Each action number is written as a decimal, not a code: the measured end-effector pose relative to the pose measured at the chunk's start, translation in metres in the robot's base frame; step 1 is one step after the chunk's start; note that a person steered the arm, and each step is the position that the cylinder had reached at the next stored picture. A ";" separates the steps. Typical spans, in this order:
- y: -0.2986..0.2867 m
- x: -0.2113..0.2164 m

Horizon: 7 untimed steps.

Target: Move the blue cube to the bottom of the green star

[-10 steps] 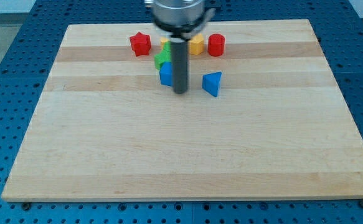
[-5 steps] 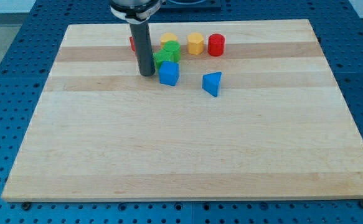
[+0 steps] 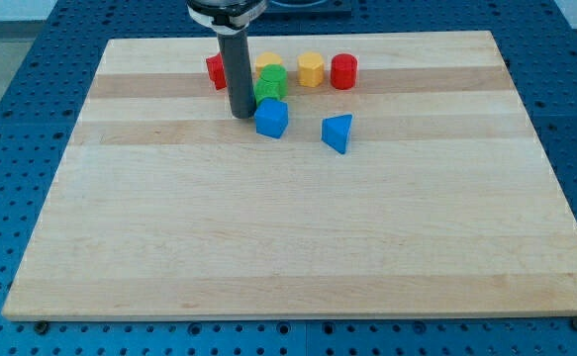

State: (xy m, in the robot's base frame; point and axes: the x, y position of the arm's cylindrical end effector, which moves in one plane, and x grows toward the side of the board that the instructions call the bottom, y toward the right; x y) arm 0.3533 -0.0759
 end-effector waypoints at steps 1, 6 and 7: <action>0.000 0.001; -0.013 -0.002; -0.009 -0.004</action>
State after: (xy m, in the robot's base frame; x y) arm 0.3492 -0.0848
